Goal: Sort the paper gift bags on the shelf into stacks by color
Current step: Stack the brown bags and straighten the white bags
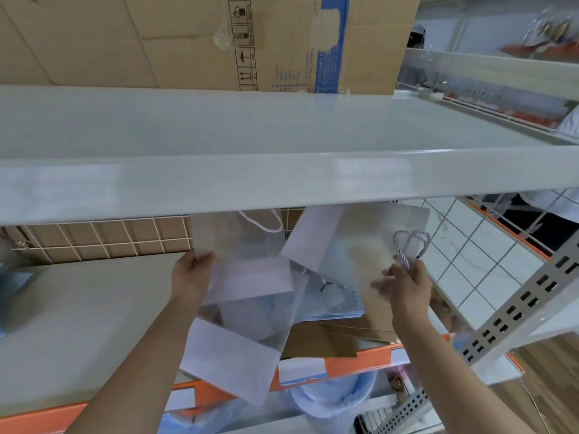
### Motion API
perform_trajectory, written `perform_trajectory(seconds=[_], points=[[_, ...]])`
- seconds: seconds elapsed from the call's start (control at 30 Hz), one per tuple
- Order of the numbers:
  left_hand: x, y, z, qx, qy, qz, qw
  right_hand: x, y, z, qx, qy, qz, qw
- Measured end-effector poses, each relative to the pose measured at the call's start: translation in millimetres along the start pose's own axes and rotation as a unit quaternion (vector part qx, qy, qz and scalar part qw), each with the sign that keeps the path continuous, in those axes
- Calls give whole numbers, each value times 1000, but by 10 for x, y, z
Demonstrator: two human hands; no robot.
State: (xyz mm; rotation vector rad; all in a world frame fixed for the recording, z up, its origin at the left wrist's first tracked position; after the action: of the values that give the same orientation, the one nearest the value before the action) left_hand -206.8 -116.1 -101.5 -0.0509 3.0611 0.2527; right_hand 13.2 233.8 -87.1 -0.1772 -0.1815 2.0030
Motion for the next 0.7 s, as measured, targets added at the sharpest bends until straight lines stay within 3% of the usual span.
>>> perform_trajectory(seconds=[0.2, 0.3, 0.4, 0.53, 0.7], points=[[3, -358, -119, 17, 57, -48, 997, -140, 121, 25, 40, 13, 44, 998], [-3, -688, -198, -8, 42, -73, 996, -227, 228, 19, 55, 37, 71, 995], [-88, -1065, -240, -118, -14, -106, 987, -351, 422, 21, 26, 43, 123, 991], [-325, -1545, -291, -68, 1, -106, 992, -594, 720, 57, 2, 33, 160, 987], [-564, -2174, -413, -98, 28, -137, 985, -952, 1098, 141, -17, 13, 198, 980]])
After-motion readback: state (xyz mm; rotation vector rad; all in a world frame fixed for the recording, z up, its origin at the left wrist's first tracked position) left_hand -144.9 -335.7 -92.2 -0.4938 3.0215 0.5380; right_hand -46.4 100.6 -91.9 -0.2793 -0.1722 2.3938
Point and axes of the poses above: each hand's wrist, its own x-axis towards the middle knuckle, its own y-axis out of the palm, z = x × y, the point moved 7 cm from there along x, towards the middle knuckle, and after that the axes turned 15 degrees about -x, right-handed, at the moved point
